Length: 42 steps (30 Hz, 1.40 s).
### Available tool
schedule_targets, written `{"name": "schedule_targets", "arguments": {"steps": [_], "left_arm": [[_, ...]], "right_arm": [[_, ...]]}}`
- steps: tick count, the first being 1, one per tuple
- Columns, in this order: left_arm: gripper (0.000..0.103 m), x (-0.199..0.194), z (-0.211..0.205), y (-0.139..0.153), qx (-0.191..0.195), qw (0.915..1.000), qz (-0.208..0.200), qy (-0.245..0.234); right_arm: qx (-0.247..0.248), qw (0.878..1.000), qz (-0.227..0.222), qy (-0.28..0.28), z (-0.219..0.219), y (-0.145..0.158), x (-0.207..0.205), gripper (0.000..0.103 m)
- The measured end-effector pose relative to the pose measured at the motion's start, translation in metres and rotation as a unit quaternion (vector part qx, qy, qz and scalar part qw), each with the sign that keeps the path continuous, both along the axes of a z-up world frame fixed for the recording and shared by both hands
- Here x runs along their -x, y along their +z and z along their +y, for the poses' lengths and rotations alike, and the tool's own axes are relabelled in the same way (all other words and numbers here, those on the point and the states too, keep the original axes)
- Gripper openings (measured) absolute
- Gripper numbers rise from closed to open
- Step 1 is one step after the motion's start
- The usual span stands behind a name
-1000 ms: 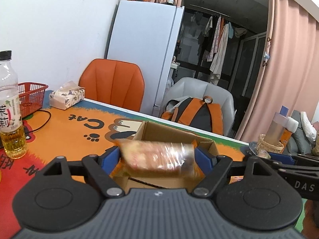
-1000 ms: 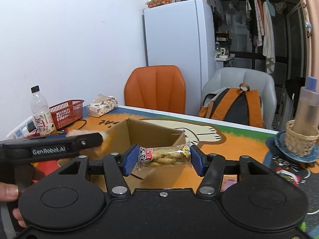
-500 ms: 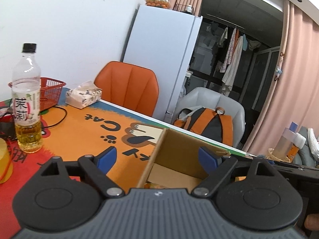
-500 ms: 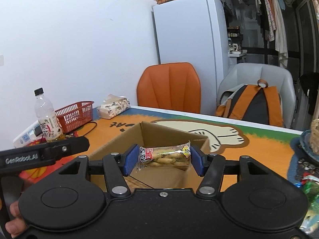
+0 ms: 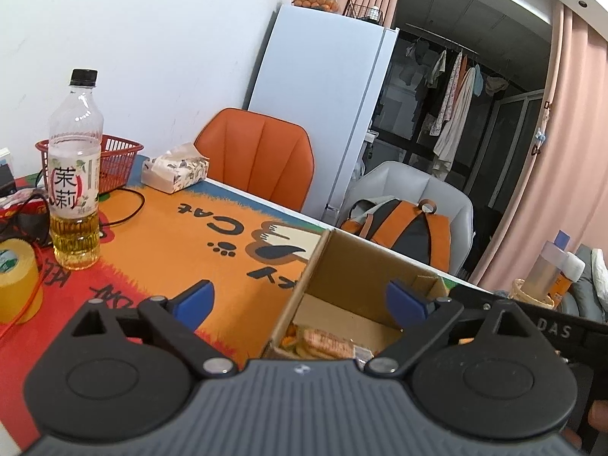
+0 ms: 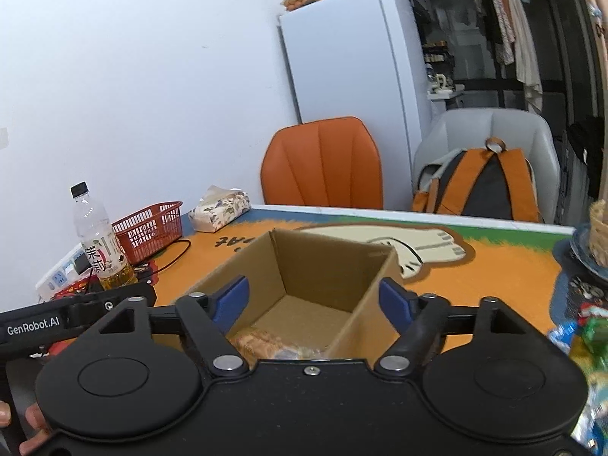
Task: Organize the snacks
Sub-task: 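Open both grippers above the cardboard box to drop the snacks, then return both grippers to the snack pile and grasp the pink sausage stick with the right gripper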
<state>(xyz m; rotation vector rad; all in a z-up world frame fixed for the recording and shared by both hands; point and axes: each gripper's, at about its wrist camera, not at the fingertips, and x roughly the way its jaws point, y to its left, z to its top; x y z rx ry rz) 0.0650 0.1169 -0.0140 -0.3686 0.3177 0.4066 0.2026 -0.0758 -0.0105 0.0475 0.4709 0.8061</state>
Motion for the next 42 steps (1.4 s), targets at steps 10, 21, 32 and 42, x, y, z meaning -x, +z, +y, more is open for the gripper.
{"name": "schedule_targets", "arguments": {"steps": [10,21,32,42], "left_arm": [[0.103,0.006,-0.019,-0.004,0.016,0.9995,0.018,-0.021],[0.103,0.005,-0.050,-0.002,0.000,0.9983,0.019,-0.055],[0.103,-0.004,-0.090,-0.001,-0.011,0.9944,0.025,-0.102],[0.103,-0.017,-0.121,-0.008,-0.002,0.9892,0.037,-0.142]], "right_arm": [[0.007,0.999,0.033,-0.032,-0.042,-0.003,0.006,0.090],[0.006,0.998,0.043,-0.055,-0.088,0.001,0.011,0.103],[0.001,0.995,0.049,-0.089,-0.131,-0.003,0.014,0.103],[0.002,0.990,0.055,-0.128,-0.169,-0.018,0.010,0.103]]}}
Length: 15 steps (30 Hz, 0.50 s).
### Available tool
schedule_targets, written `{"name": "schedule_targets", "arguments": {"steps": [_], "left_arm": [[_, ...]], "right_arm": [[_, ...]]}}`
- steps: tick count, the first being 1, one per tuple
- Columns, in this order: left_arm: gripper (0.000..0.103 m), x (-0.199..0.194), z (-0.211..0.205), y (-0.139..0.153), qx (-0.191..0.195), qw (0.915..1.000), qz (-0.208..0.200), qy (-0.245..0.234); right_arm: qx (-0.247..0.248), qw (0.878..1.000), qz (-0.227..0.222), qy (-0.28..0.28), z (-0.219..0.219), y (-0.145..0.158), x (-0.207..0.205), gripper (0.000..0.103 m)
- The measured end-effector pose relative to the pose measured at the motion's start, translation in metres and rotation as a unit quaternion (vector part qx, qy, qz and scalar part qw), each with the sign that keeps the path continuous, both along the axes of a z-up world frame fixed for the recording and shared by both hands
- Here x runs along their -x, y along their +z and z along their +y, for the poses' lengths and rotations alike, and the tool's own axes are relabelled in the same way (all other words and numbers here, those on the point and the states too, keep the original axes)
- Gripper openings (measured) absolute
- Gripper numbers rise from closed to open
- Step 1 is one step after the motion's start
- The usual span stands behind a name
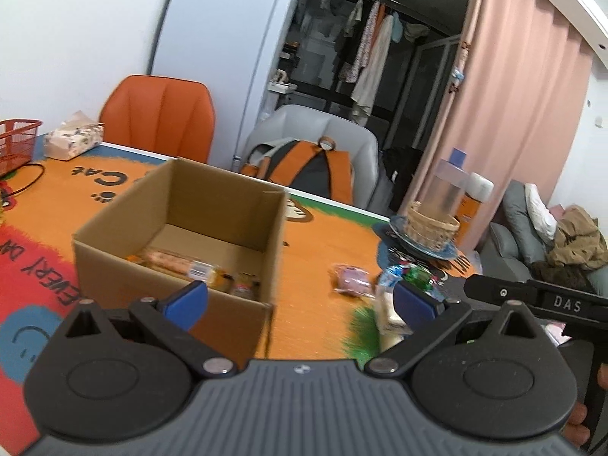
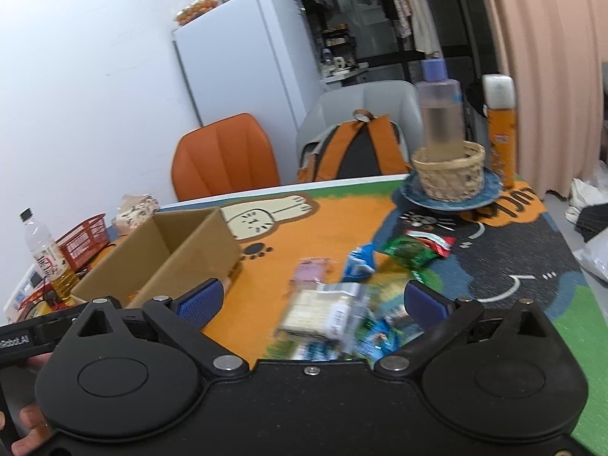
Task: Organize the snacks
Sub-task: 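Return both grippers to the snack pile and grasp the pink sausage stick with the right gripper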
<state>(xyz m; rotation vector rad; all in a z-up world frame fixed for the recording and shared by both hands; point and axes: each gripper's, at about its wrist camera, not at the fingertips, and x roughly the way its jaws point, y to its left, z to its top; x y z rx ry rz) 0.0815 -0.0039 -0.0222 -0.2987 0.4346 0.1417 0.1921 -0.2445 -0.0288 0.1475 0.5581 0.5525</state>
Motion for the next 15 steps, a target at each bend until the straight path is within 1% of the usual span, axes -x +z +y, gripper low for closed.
{"name": "schedule_targets", "arguments": {"steps": [2,7,11,13,15], "left_arm": [[0.103,-0.003,-0.007,-0.001,-0.005,1.0000,0.001,-0.004],[0.103,-0.010,-0.017,-0.007,-0.003,0.9998,0.002,-0.019],[0.103,-0.013,-0.029,-0.012,-0.013,0.9996,0.005,-0.025],[0.102,-0.016,-0.034,-0.014,-0.008,0.9993,0.008,-0.035],[0.102,-0.017,-0.039,-0.016,-0.011,0.9993,0.008,-0.034]], "right_arm": [[-0.002,1.000,0.004,-0.006,-0.007,-0.004,-0.001,0.103],[0.000,1.000,0.010,-0.016,-0.022,-0.015,-0.001,0.101],[0.002,0.999,0.016,-0.027,-0.032,-0.022,-0.003,0.097],[0.002,0.999,0.022,-0.032,-0.036,-0.026,-0.004,0.096],[0.002,0.999,0.025,-0.034,-0.039,-0.029,-0.005,0.094]]}}
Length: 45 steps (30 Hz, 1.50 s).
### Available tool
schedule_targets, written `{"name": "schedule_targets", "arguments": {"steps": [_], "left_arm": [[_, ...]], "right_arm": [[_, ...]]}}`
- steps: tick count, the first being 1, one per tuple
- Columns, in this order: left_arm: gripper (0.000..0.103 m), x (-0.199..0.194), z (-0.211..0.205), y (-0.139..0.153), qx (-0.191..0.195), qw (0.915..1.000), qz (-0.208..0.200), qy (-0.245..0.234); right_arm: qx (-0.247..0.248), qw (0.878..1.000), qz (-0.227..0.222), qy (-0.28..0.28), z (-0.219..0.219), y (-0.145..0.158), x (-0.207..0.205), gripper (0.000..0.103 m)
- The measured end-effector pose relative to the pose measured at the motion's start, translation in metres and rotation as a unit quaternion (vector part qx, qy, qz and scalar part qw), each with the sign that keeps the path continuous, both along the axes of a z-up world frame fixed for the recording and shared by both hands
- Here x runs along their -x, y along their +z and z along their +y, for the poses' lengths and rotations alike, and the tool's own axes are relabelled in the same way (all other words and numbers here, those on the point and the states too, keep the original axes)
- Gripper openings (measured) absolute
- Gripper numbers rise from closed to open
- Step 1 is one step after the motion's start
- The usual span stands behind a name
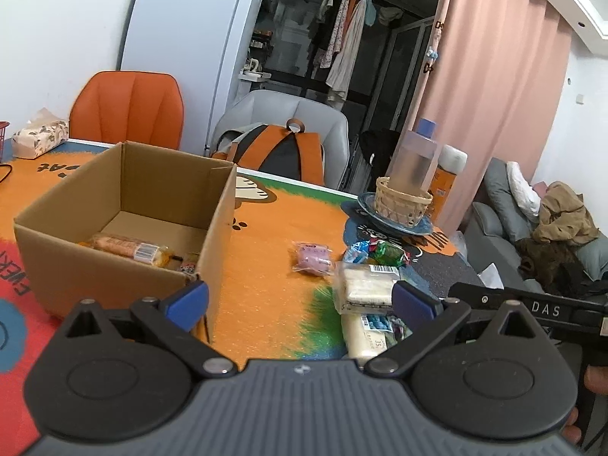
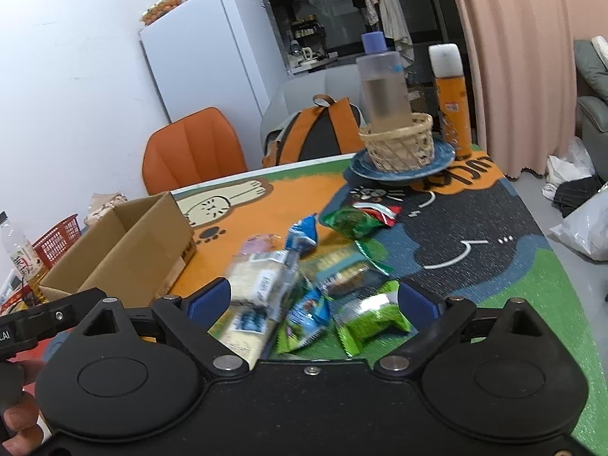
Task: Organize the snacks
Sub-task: 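Return both grippers to the snack pile and grasp the pink sausage stick with the right gripper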
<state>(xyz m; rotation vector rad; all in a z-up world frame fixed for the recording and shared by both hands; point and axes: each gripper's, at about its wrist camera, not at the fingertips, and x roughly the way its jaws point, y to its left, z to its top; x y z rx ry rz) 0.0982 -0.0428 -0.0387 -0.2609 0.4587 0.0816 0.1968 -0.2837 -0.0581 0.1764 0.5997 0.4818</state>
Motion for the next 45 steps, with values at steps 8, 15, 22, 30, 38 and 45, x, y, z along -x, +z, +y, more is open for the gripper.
{"name": "schedule_targets", "arguments": {"steps": [8,15,22,30,38,45], "left_arm": [[0.100,-0.007,-0.017,-0.008,-0.008,0.9998,0.001,-0.018],[0.087,-0.015,-0.024,-0.020,-0.007,0.9992,0.017,-0.035],[0.085,-0.015,-0.023,-0.028,-0.008,0.9990,0.028,-0.032],[0.085,-0.017,-0.023,-0.036,-0.004,0.9985,0.038,-0.040],[0.085,-0.028,-0.036,-0.045,-0.011,0.9972,0.049,-0.055],[0.084,-0.042,-0.047,-0.051,-0.021,0.9962,0.049,-0.069]], "right_arm": [[0.001,1.000,0.017,-0.002,-0.008,-0.016,0.000,0.086],[0.017,0.999,0.034,0.020,0.005,-0.028,0.004,0.068],[0.026,0.997,0.060,0.036,0.021,-0.038,0.006,0.055],[0.068,0.995,0.057,0.053,0.038,-0.045,0.011,0.042],[0.050,0.996,0.061,0.037,0.022,-0.045,0.006,0.028],[0.048,0.997,0.056,0.010,0.006,-0.044,-0.001,0.026]]}}
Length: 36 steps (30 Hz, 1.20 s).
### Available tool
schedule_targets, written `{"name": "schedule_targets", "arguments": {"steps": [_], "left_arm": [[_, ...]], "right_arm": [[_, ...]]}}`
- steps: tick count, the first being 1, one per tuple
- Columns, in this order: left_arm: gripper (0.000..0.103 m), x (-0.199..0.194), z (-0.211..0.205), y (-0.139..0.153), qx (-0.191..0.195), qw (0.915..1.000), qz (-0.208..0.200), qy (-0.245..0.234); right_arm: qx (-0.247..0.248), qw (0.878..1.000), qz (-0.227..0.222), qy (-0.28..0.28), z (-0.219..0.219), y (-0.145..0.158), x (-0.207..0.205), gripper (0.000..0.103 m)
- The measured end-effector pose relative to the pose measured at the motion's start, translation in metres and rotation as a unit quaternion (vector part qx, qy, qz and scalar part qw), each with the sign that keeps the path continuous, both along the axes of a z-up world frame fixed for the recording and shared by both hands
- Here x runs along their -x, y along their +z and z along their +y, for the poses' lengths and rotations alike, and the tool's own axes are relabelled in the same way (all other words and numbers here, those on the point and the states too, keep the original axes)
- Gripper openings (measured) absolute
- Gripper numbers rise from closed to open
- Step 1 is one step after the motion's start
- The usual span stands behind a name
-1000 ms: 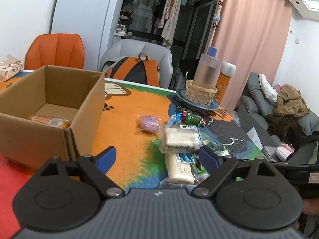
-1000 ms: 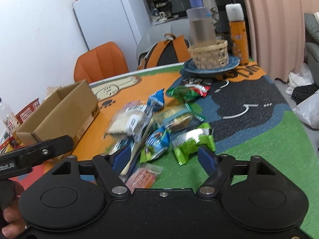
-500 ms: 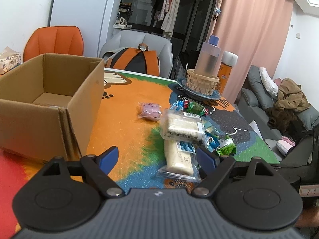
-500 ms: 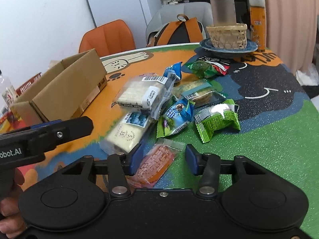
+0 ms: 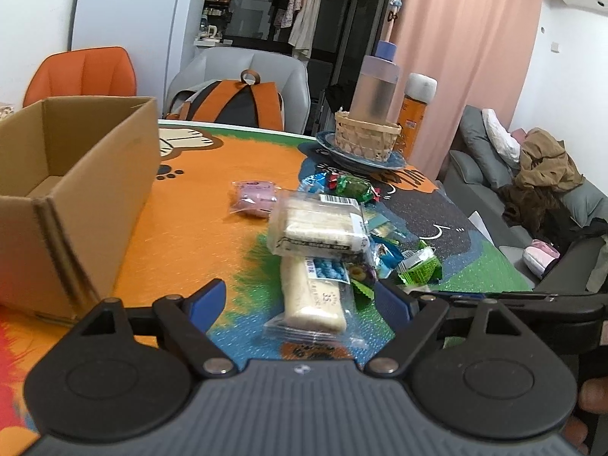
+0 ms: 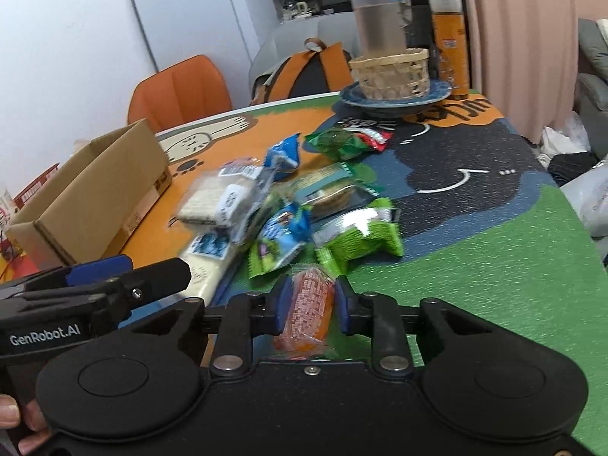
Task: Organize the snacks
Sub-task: 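Return both grippers to the snack pile and grasp the pink sausage stick with the right gripper, then grasp the white cream roll with the left gripper while the right gripper holds the sausage stick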
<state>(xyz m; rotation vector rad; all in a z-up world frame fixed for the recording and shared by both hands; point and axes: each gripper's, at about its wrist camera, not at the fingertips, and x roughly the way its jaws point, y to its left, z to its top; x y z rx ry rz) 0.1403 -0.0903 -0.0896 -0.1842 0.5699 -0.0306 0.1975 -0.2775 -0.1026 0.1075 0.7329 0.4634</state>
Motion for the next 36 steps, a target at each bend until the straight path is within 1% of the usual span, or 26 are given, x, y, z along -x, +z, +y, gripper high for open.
{"name": "schedule_targets", "arguments": {"steps": [2,4,9,12,15,18,23,26,28,29,33,34,35,36], "left_arm": [[0.079,-0.005,-0.002,-0.003,-0.002,1.0000,0.001,-0.002],[0.074,-0.009,-0.003,-0.006,-0.003,1.0000,0.007,-0.004],[0.071,-0.017,-0.008,-0.014,-0.010,0.9998,0.015,-0.010],[0.068,-0.021,-0.012,-0.020,-0.020,0.9994,0.024,-0.013],[0.059,-0.020,-0.013,-0.021,-0.028,0.9994,0.020,-0.009],[0.056,-0.020,-0.013,-0.022,-0.031,0.9993,0.020,-0.011],[0.037,-0.021,-0.014,-0.021,-0.032,0.9992,0.018,-0.018],[0.032,-0.019,-0.009,-0.019,-0.015,0.9997,0.014,-0.015],[0.031,-0.018,-0.006,-0.016,-0.005,0.9998,0.012,-0.016],[0.030,-0.016,-0.005,-0.015,-0.003,0.9998,0.010,-0.015],[0.028,-0.012,0.000,-0.010,0.008,0.9999,0.006,-0.012],[0.025,-0.010,0.002,-0.009,0.010,0.9999,0.004,-0.011],[0.018,-0.009,0.003,-0.007,0.011,0.9999,0.002,-0.009],[0.013,-0.008,0.006,-0.005,0.015,0.9999,-0.002,-0.007]], "right_arm": [[0.001,1.000,-0.001,-0.006,-0.004,0.000,-0.001,0.026],[0.008,1.000,-0.001,-0.008,-0.004,-0.001,-0.002,0.031],[0.032,0.999,-0.008,-0.008,0.000,-0.002,0.001,0.039],[0.043,0.999,-0.013,-0.003,0.002,-0.003,0.004,0.040],[0.056,0.998,-0.014,0.001,0.005,-0.002,0.007,0.040],[0.064,0.998,-0.014,0.006,0.007,-0.001,0.010,0.040],[0.074,0.997,-0.013,0.018,0.009,0.001,0.017,0.040],[0.078,0.997,-0.013,0.019,0.008,0.002,0.018,0.039],[0.082,0.996,-0.017,0.022,0.009,0.001,0.019,0.036],[0.084,0.996,-0.020,0.024,0.010,0.000,0.020,0.029],[0.073,0.997,-0.020,0.027,0.011,0.001,0.017,0.026],[0.069,0.997,-0.021,0.027,0.012,0.001,0.017,0.023],[0.065,0.997,-0.023,0.028,0.012,0.002,0.017,0.021],[0.061,0.997,-0.026,0.028,0.012,0.004,0.017,0.020]]}}
